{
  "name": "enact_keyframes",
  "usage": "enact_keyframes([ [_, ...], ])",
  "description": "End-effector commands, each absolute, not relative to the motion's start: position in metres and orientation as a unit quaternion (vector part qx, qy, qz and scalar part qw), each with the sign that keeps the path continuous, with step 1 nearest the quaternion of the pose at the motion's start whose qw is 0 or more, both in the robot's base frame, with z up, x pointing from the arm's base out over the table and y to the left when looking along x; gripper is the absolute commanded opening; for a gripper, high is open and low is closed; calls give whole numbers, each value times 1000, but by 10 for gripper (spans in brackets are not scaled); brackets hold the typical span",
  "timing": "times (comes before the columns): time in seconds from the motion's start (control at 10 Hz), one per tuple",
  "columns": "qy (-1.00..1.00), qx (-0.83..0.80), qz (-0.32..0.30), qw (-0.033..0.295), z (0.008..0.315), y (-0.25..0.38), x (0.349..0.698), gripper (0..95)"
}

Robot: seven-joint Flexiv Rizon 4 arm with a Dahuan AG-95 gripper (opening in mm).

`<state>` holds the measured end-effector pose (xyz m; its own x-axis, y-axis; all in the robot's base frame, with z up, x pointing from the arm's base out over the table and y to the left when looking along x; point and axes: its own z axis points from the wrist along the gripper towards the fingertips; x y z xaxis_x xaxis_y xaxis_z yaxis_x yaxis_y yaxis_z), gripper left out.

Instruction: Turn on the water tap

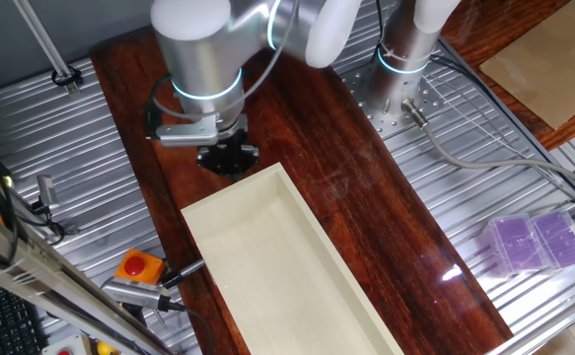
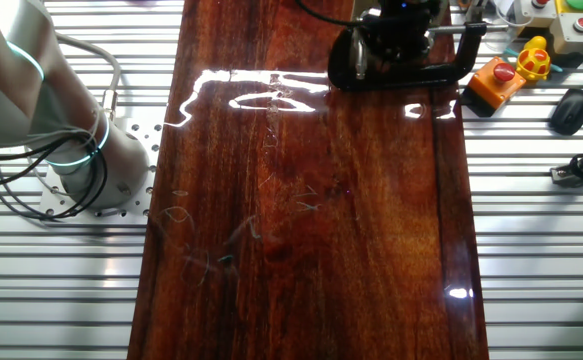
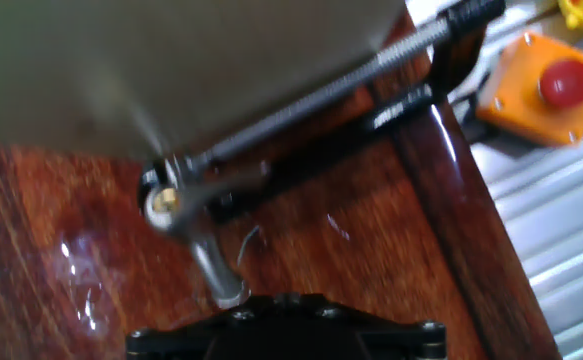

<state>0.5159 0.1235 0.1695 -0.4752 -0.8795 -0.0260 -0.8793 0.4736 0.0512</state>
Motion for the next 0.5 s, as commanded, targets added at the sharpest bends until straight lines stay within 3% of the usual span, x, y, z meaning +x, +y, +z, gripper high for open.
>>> enact_keyframes([
  [0.1,-889,458,-24,4,170,123,514,0],
  [0.3,-897,442,-21,7,170,122,514,0],
  [0.5,-889,457,-16,16,159,83,513,0],
])
